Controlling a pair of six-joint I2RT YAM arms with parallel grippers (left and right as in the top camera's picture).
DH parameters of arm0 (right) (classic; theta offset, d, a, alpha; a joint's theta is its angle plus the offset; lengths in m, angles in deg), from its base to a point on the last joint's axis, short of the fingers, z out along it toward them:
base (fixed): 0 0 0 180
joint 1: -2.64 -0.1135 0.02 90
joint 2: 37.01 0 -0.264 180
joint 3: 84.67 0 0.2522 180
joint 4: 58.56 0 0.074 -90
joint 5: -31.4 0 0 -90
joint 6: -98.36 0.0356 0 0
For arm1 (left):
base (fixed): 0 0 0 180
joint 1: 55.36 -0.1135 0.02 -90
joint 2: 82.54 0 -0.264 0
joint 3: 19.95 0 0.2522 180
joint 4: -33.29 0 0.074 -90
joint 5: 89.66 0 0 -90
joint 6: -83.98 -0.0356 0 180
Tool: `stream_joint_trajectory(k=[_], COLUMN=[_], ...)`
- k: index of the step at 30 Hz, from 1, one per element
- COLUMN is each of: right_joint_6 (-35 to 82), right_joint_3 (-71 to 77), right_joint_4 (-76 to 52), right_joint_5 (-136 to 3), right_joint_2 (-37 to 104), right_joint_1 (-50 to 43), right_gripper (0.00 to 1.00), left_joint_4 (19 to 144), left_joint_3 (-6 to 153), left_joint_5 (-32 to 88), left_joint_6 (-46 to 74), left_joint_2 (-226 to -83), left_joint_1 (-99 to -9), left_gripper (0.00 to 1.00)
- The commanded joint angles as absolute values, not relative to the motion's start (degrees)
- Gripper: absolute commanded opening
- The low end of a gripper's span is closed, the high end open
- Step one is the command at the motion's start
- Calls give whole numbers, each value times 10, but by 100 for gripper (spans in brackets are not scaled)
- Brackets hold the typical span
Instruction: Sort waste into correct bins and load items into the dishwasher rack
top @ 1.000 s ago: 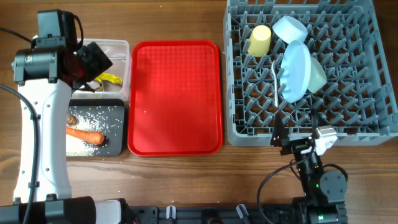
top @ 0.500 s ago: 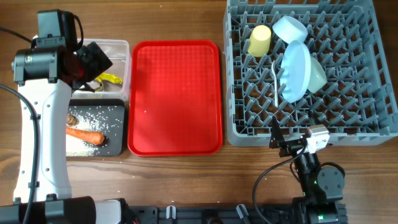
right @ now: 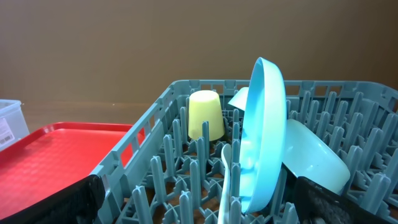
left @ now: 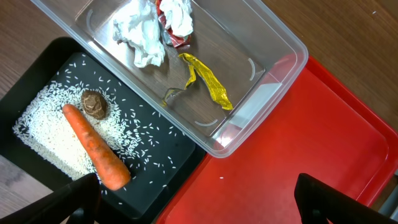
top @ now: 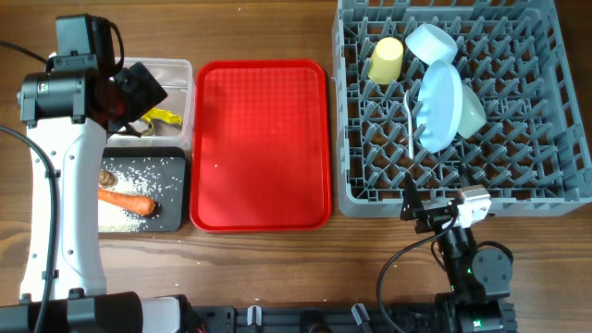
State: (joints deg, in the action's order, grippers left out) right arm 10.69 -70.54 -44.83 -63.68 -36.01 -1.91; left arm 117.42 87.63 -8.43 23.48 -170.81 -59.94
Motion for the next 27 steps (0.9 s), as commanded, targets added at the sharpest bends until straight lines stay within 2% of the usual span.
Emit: stream_joint_trajectory(k=[1,16,27], right_joint_6=[115,115,115], right_joint_3=[-706,-706,-706], right_joint_4=[-450,-450,-450], right_joint_5=[-634,-633,-634], right_joint_2=[-367,-367,-367], right_joint_1=[-16,-16,-16], right_gripper=[100,100,100], left_joint_4=[1174,1174,1174], left_joint_3=[883,883,883], left_joint_5=[-92,-92,-92], left_joint_6=[245,245,245], left_joint_2=[-1703,-1696,-1437], left_joint_1=[-601,-600,-600], left_gripper=[100,100,100])
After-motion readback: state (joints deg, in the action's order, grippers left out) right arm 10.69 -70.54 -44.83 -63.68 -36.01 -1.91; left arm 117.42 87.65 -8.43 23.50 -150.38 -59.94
